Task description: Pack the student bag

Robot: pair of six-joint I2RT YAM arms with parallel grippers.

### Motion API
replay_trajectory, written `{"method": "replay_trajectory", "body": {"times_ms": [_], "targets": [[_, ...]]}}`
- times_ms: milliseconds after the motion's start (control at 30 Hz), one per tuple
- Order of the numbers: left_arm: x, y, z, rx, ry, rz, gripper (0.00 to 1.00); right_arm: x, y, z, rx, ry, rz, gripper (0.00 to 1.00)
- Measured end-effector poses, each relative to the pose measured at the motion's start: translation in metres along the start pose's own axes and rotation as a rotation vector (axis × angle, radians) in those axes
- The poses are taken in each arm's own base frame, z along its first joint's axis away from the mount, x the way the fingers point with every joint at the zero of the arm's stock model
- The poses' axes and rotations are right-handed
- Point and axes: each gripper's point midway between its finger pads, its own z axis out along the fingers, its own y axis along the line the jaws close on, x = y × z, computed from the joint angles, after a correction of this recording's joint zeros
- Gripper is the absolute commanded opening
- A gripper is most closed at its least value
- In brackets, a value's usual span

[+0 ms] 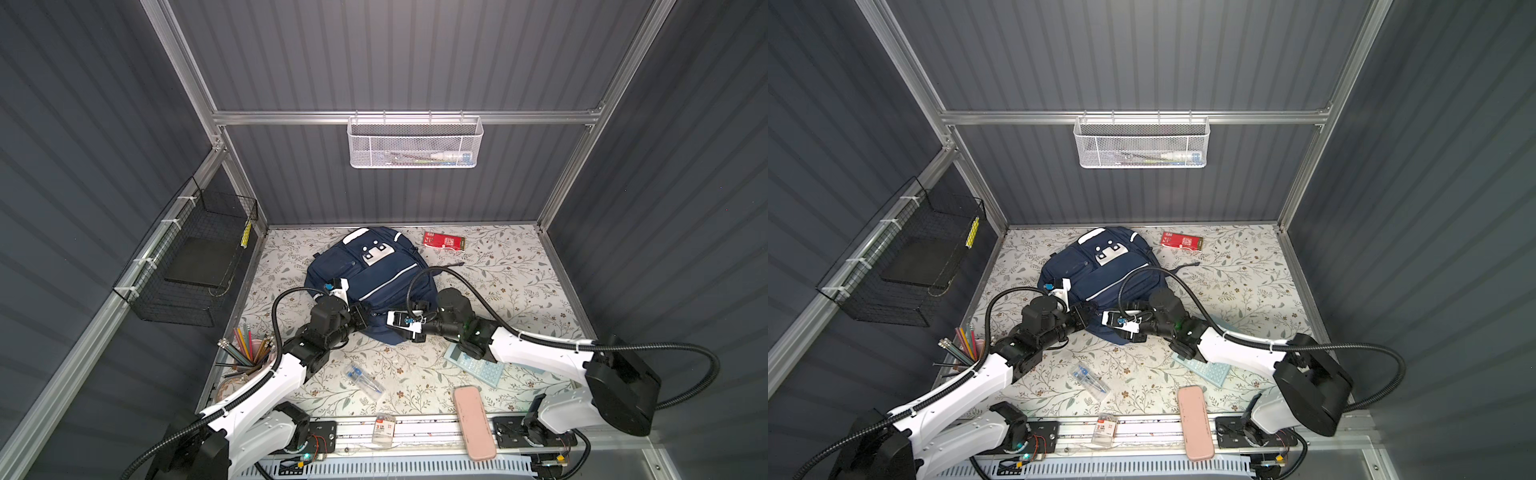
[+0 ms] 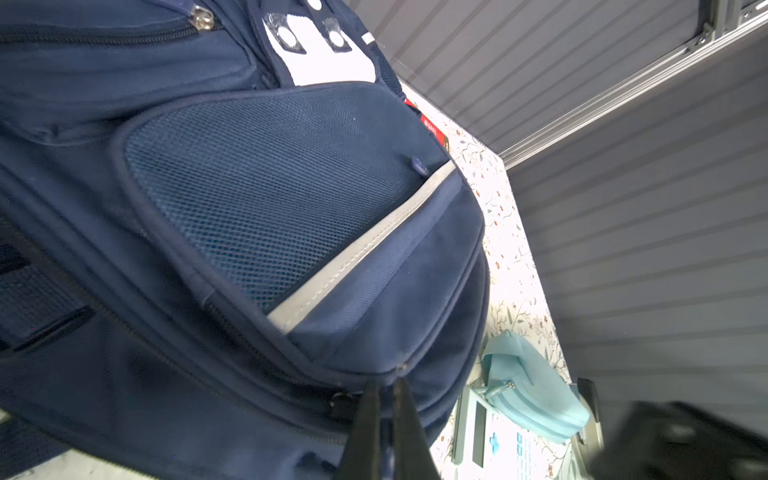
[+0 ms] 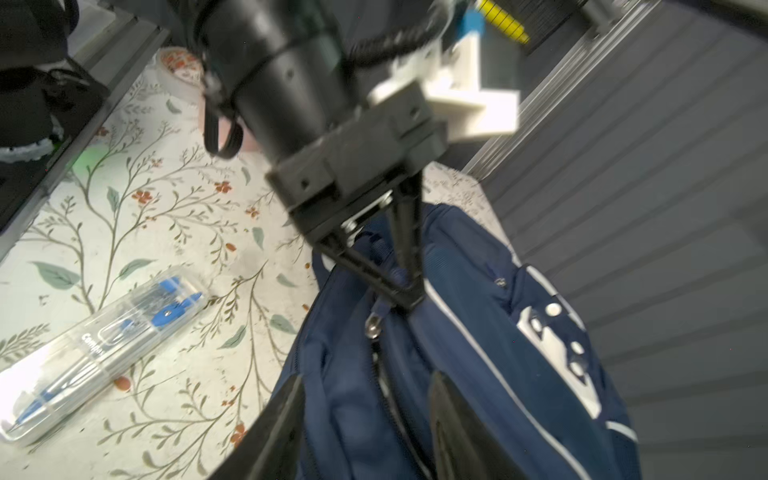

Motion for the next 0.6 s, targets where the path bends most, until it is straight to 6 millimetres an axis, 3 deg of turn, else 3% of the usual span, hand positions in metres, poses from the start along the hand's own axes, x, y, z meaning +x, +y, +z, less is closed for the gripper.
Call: {"method": "replay_trajectory", "body": {"times_ms": [100, 200, 467, 533, 567, 600], "targets": [[-0.004, -0.004, -0.003, 0.008, -0.009, 0.001, 0.0, 0.025, 0.009, 0.014, -0.027, 0.066, 0.024, 0.49], [-0.008, -0.009, -0.008, 0.02, -0.024, 0.002, 0.0, 0.039, 0.005, 0.029, -0.018, 0.115, 0.023, 0.44], [-0.012, -0.006, -0.011, 0.006, -0.038, -0.025, 0.0, 0.045, -0.008, 0.051, 0.091, 0.169, -0.017, 0.49], [-0.012, -0.006, -0.011, 0.006, -0.039, -0.034, 0.0, 0.045, -0.011, 0.053, 0.112, 0.174, -0.021, 0.42], [-0.012, -0.006, -0.011, 0.006, -0.039, -0.039, 0.0, 0.046, -0.012, 0.053, 0.118, 0.179, -0.023, 0.3], [-0.012, -0.006, -0.011, 0.006, -0.039, -0.041, 0.0, 0.047, -0.012, 0.054, 0.12, 0.185, -0.026, 0.08]]}}
